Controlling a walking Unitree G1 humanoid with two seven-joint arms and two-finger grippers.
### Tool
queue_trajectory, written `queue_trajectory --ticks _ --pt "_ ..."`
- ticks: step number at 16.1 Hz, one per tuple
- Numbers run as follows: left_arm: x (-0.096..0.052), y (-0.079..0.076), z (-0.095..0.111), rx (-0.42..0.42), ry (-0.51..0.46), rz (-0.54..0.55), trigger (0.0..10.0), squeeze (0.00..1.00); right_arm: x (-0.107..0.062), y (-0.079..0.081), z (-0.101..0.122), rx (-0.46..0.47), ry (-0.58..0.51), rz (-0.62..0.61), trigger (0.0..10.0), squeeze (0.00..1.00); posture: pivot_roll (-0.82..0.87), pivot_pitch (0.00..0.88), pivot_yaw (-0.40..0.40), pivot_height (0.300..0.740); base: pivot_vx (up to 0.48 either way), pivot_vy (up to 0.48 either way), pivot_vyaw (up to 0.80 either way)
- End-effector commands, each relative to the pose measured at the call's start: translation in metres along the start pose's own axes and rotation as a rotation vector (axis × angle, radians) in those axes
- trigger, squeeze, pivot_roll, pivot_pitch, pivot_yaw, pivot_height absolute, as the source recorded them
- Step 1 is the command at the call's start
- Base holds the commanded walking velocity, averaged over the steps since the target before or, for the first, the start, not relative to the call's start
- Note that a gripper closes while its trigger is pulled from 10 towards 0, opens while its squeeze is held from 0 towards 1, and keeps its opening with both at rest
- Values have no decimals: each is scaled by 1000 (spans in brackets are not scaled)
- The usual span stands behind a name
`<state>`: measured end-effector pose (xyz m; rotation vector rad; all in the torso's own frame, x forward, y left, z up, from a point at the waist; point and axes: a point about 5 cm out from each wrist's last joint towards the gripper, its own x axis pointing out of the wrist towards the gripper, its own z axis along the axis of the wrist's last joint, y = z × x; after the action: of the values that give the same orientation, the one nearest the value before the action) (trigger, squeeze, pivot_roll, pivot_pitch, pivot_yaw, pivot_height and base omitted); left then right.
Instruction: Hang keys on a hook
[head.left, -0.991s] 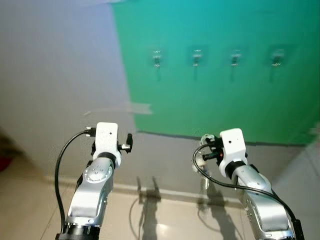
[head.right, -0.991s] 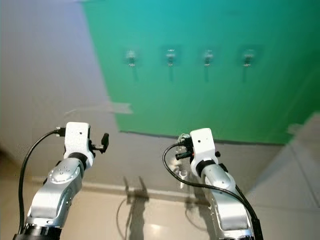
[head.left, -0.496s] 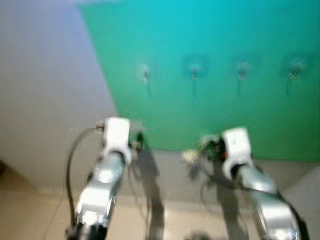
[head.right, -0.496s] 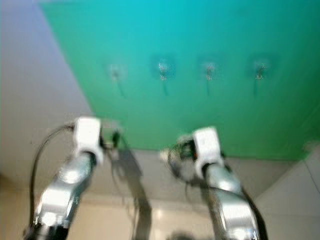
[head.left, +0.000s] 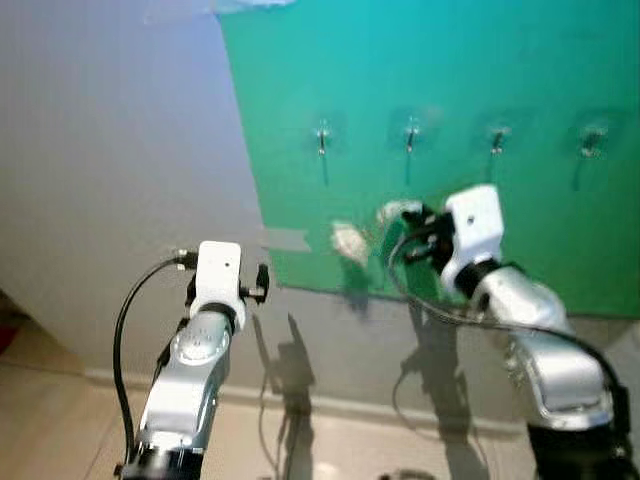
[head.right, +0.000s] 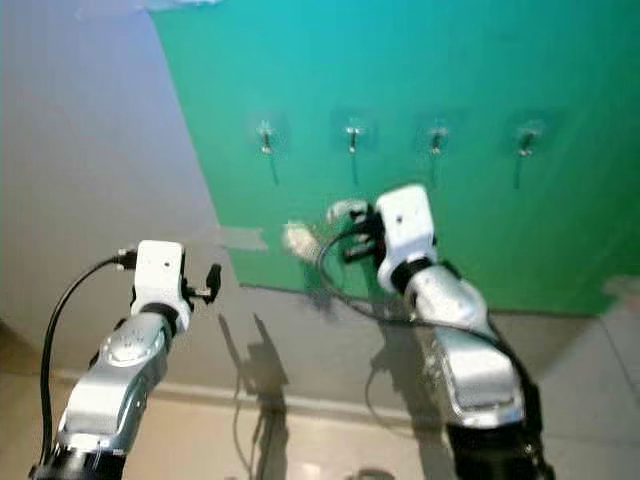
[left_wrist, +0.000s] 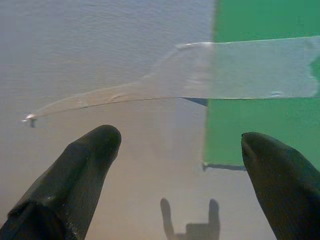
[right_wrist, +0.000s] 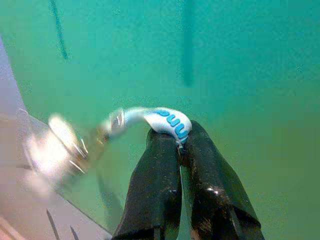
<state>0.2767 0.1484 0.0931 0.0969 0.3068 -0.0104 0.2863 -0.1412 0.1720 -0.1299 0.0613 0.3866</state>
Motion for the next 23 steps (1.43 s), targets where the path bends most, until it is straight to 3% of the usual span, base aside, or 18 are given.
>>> queue_trajectory --ticks 1,3,9,13,18,23 --pt "0 2 2 -4 -6 16 10000 0 0 -5 16 -18 -42 11 0 0 -133 0 64 740 0 0 0" --pt "0 0 1 -6 -4 14 10000 0 8 -13 33 -41 -79 13 0 0 -133 0 64 740 0 0 0" --pt "-2 -4 -1 -17 -7 21 10000 0 26 -15 70 -124 -157 91 0 0 -106 0 30 740 0 0 0" --pt "-3 -4 -1 -24 -9 29 10000 0 32 -19 87 -160 -201 109 0 0 -102 0 23 740 0 0 0" --pt "-3 -4 -1 -31 -10 33 10000 0 32 -4 120 -229 -300 254 0 0 -99 0 17 740 0 0 0" --pt "0 -6 1 -35 -15 29 10000 0 31 -7 133 -254 -329 271 0 0 -107 0 21 740 0 0 0"
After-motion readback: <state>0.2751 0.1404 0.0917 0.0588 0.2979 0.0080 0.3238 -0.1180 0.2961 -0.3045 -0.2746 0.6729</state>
